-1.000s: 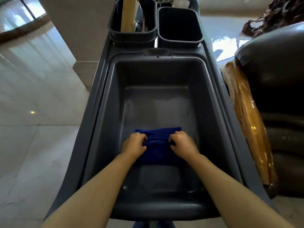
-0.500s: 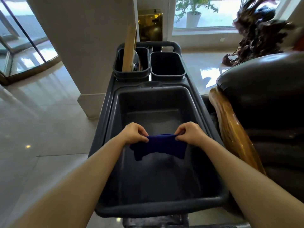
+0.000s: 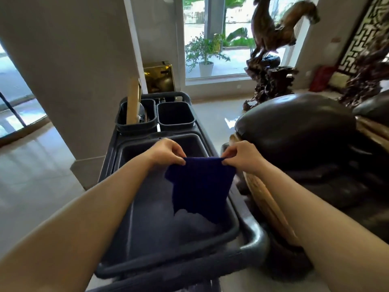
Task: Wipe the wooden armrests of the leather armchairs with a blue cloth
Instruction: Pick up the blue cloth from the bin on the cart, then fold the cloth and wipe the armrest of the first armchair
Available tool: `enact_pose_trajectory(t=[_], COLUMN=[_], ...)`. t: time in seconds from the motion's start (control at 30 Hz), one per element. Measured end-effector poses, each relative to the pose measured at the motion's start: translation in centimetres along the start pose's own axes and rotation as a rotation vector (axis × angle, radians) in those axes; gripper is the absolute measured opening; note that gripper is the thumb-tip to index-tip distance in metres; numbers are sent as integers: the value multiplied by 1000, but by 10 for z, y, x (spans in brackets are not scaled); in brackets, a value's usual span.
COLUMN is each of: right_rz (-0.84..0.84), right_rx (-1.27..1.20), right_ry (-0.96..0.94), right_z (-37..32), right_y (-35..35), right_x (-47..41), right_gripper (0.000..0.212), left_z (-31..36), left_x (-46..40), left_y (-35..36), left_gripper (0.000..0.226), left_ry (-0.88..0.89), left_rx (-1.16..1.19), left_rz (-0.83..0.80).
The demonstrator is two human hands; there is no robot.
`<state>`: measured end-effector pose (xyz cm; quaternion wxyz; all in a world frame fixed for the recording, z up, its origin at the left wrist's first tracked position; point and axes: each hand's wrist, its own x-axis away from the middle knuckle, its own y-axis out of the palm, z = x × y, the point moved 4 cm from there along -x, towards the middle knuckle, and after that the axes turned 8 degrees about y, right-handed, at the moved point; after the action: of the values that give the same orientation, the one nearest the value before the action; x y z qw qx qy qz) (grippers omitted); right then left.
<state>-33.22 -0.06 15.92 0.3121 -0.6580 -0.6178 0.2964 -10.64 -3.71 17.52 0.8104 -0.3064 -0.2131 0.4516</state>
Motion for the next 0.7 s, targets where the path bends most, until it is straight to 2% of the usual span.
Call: enact_pose_trajectory(t=[0.17, 0.27, 0.5, 0.7], right_rz=[119, 156, 146, 101], right_rx=[-25, -11, 61, 104], right_ry=[-77, -116, -122, -88], right_z=[16, 39, 123, 192], right_y=[-91, -145, -231, -263], right_x=[12, 26, 67, 77], right_gripper=[12, 11, 14, 9], left_z=[100, 151, 230, 266], left_x=[-9, -13, -39, -76], left_y=[-3, 21, 120, 183], left_gripper=[11, 13, 10, 13], left_ry=[81, 114, 136, 126], left_rx=[-14, -32, 9, 41], left_rz=[21, 72, 108, 89])
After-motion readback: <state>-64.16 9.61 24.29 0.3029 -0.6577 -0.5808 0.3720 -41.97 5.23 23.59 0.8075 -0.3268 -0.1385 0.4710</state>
